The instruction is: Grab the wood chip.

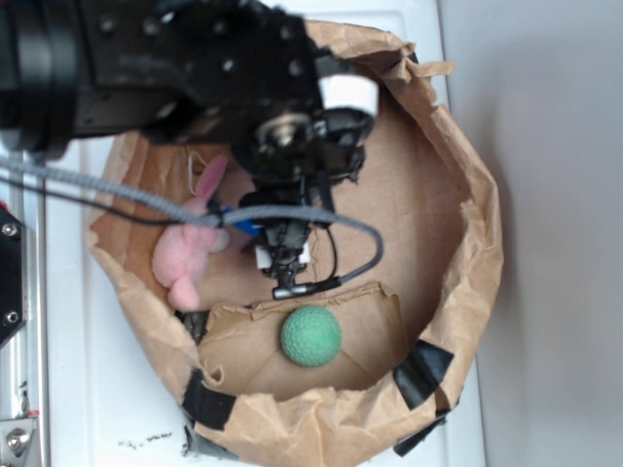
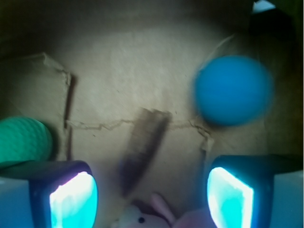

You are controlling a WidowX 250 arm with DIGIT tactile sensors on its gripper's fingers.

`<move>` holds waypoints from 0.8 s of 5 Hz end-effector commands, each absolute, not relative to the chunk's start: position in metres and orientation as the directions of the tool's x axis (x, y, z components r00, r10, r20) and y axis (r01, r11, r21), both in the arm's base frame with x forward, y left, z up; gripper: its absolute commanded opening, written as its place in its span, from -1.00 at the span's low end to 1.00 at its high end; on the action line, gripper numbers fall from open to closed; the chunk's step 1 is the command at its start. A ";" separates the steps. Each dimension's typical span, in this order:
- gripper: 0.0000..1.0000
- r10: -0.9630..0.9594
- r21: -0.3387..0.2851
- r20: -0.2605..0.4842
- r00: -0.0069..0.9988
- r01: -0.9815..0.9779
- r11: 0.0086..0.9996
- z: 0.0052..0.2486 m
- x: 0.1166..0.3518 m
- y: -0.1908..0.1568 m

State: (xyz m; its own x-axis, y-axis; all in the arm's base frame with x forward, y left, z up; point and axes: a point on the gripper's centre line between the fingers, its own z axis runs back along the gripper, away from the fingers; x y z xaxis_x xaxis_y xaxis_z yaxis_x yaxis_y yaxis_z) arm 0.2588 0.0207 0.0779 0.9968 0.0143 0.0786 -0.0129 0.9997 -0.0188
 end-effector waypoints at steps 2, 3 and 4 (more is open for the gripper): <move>1.00 -0.004 0.049 0.106 0.994 -0.001 0.999 0.065 0.263 0.014; 1.00 0.114 -0.022 0.068 0.991 -0.112 0.993 0.066 0.270 0.015; 1.00 0.259 -0.038 -0.021 0.966 -0.259 0.965 0.060 0.277 0.014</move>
